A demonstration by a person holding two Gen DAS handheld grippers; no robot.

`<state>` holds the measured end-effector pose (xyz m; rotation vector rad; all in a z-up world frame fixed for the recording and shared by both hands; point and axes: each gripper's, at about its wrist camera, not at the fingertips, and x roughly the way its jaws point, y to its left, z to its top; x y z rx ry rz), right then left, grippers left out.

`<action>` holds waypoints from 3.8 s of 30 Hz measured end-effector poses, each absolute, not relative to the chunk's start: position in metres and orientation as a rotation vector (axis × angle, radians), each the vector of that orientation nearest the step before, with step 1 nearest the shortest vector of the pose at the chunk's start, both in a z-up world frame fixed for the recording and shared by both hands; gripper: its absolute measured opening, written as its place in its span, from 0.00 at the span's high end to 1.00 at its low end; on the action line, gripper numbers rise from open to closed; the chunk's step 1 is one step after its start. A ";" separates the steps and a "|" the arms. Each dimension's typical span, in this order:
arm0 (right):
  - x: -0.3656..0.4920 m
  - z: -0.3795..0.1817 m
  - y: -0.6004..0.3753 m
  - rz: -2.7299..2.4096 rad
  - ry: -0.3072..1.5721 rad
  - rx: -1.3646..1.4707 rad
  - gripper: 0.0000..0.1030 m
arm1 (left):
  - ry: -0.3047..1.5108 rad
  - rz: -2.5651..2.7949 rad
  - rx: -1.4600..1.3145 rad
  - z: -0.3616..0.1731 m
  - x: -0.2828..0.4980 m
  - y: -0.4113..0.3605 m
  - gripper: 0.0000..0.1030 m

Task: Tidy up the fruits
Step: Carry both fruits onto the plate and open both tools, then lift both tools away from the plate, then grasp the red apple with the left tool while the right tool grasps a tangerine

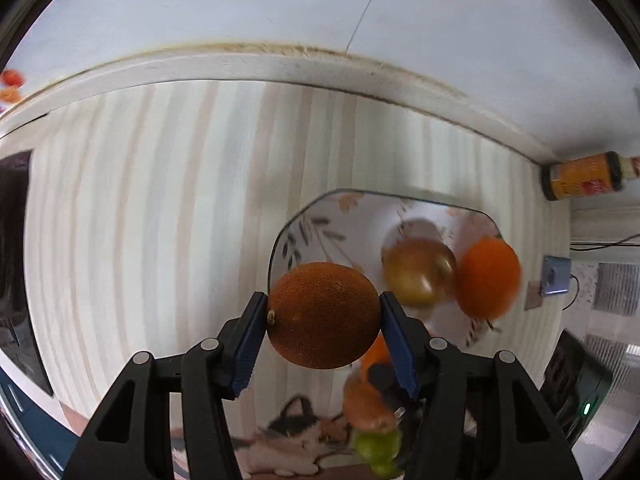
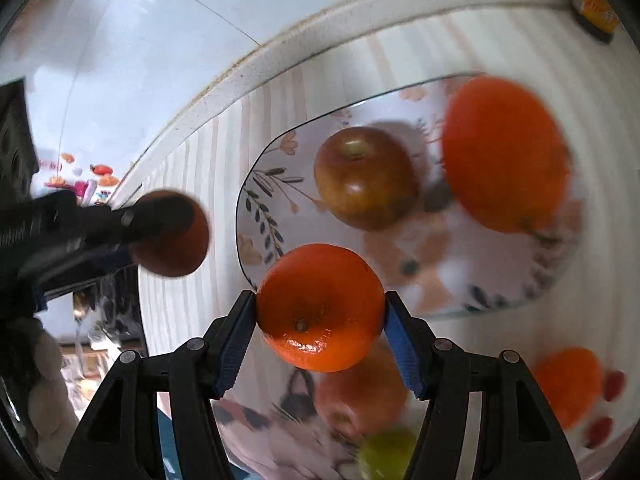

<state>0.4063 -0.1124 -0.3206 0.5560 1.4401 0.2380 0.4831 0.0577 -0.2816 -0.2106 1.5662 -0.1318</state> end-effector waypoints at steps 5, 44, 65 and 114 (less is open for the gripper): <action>0.421 -0.348 -0.099 0.236 1.461 0.635 0.36 | 1.684 -0.159 -0.218 -0.322 0.512 0.051 0.48; 0.335 -0.204 -0.166 0.028 1.307 0.137 0.09 | 1.295 -0.085 -0.058 -0.198 0.349 0.051 0.14; 0.246 -0.103 -0.169 0.035 1.138 0.099 0.09 | 1.135 -0.158 -0.053 -0.115 0.259 0.032 0.14; 0.313 -0.348 -0.249 0.021 1.588 0.345 0.25 | 1.575 -0.107 -0.021 -0.343 0.342 -0.044 0.37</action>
